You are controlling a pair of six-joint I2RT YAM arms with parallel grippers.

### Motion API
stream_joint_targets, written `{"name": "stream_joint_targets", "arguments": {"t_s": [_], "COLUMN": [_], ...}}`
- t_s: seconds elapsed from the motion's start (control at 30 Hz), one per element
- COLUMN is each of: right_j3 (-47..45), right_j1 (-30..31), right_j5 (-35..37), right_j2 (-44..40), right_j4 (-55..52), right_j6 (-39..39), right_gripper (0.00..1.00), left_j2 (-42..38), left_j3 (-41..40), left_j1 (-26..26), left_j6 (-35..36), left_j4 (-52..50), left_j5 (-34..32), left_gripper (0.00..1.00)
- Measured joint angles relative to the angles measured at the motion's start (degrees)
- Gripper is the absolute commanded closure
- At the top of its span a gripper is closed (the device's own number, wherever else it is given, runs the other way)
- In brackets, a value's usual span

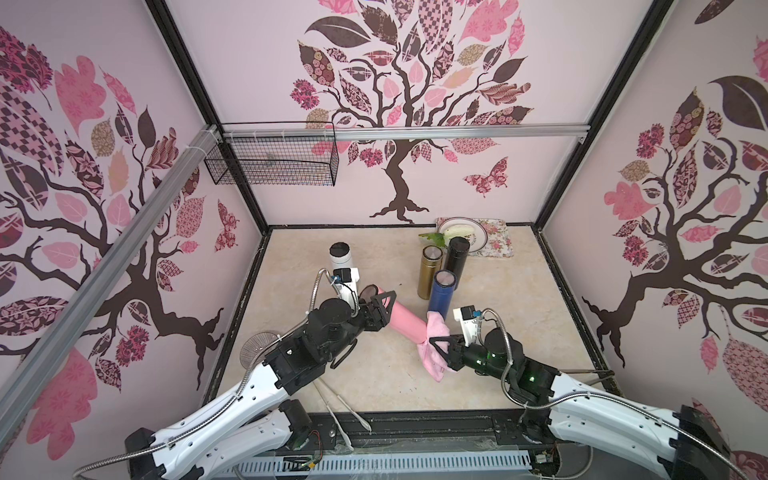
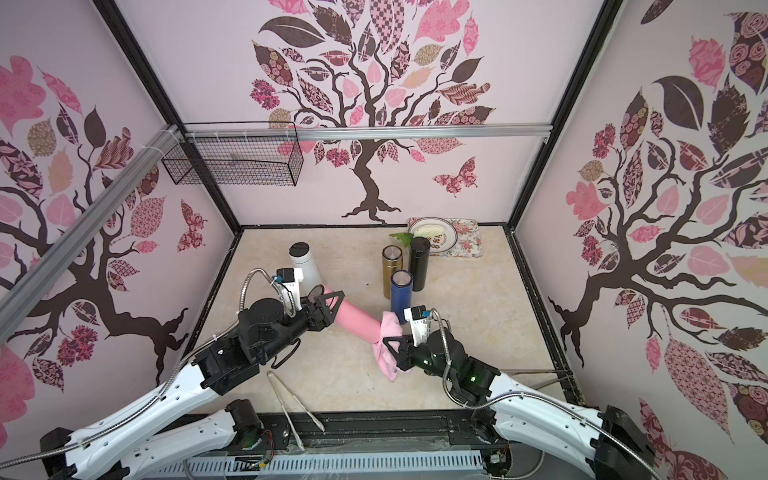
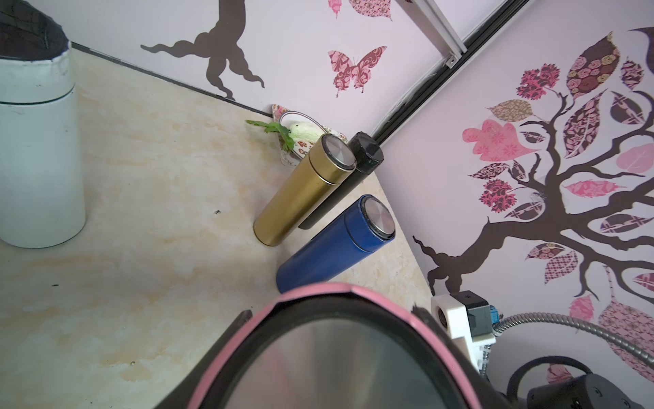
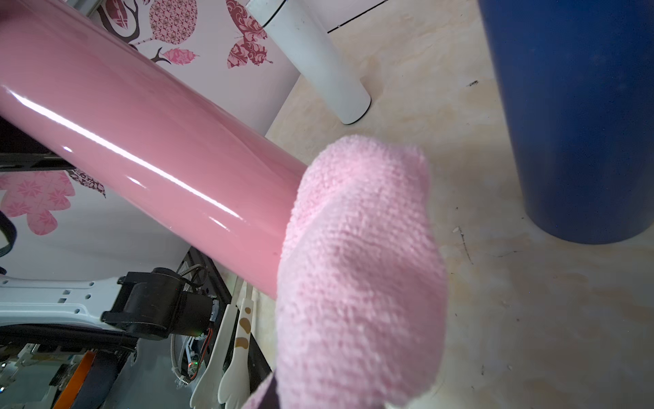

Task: Wipe the surface of the thermos
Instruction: Wipe the dirt from the surface of the thermos.

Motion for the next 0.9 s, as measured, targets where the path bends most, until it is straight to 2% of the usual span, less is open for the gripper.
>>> {"name": "stream_joint_targets", "arguments": {"t_s": [0.2,0.43,0.73,0.9], "right_j3": [-5.7,-6.3,-6.3,-7.3], "right_j1": [0.1,0.1,0.0,-0.1], "right_j5": [-2.8,-3.3,-5.0,-4.3], "right_j2": [7.1,11.3,13.6,9.6], "right_j4": [11.5,19.3,23.3,20.7], "right_j6": [2.9,5.0,7.2,8.2], "right_gripper": [1.0,1.0,1.0,1.0], "left_j2": [-0.1,-2.2,-1.4,0.7], "left_j3": [-3.1,-3.1,-3.1,-2.0], "left_j1": [-0.1,-0.2,-0.2,-0.2], "left_j6": [-0.2,-0.1,0.1,0.4], "left_j4": [0.5,2.3,3.1,3.4], "left_j5": [0.1,-0.1,-0.7,-0.3], "left_gripper": [1.0,1.0,1.0,1.0]}}
